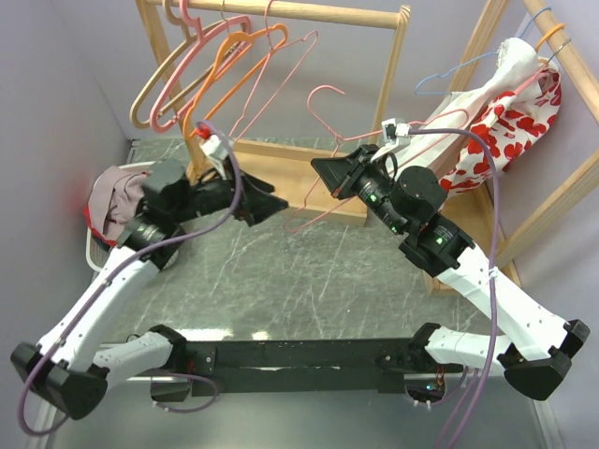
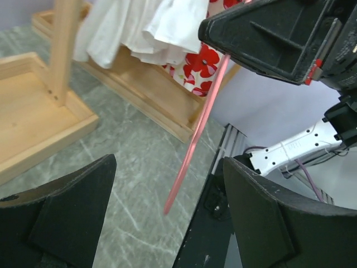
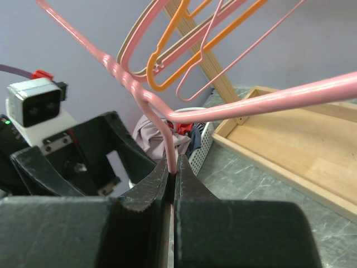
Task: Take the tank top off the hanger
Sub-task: Place the hanger at the clothesline.
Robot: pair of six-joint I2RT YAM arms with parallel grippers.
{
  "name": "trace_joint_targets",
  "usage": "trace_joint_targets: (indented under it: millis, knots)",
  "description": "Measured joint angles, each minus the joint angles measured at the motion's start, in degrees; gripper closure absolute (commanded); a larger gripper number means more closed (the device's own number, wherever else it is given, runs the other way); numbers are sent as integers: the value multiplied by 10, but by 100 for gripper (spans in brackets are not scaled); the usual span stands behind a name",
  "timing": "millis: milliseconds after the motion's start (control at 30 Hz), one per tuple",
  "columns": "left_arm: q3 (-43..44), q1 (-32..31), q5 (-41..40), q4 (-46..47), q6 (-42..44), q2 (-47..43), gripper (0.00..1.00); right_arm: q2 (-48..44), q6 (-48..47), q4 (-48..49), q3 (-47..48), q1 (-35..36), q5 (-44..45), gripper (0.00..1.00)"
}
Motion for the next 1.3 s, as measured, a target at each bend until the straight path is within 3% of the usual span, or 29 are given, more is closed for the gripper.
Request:
trace_joint_targets:
  millis: [200, 367, 400, 433, 533, 600, 633, 700, 733, 900, 967, 1000, 1100, 1267, 1300]
  knots:
    - [7, -67, -42, 53, -1, 64, 21, 0, 4, 0, 0, 0, -1, 100]
    - [17, -93, -76, 86, -5, 92, 35, 0, 6, 0, 0, 0, -2, 100]
    - [22, -97, -80, 91, -5, 96, 41, 0, 6, 0, 0, -1, -2, 100]
    - [27, -100, -83, 97, -5, 99, 55, 0, 6, 0, 0, -3, -3, 100]
    - [34, -109, -82, 114, -10, 104, 69, 1, 5, 0, 0, -4, 1, 100]
    - [35, -115, -81, 122, -13, 104, 72, 1, 6, -1, 0, -6, 0, 100]
    - [35, -116, -78, 126, -15, 105, 82, 1, 6, 0, 0, -6, 1, 100]
    - [35, -117, -74, 132, -20, 108, 87, 1, 5, 0, 0, -7, 2, 100]
    - [36, -118, -70, 136, -20, 110, 97, 2, 4, 0, 0, -8, 3, 100]
    - [41, -122, -59, 133, -12, 116, 99, 2, 6, -5, 0, -12, 6, 99]
    - [48, -123, -63, 120, -8, 116, 99, 2, 6, -5, 0, -12, 7, 90]
    - [51, -123, -67, 113, -5, 116, 99, 2, 7, -5, 0, -12, 7, 75]
    - [82, -128, -82, 60, 0, 116, 99, 3, 6, -4, -1, -13, 9, 60]
    - [127, -122, -116, 12, 2, 112, 99, 2, 1, 2, -3, -13, -3, 51]
    - [128, -122, -119, 5, 2, 111, 99, 2, 1, 4, -3, -13, -6, 38]
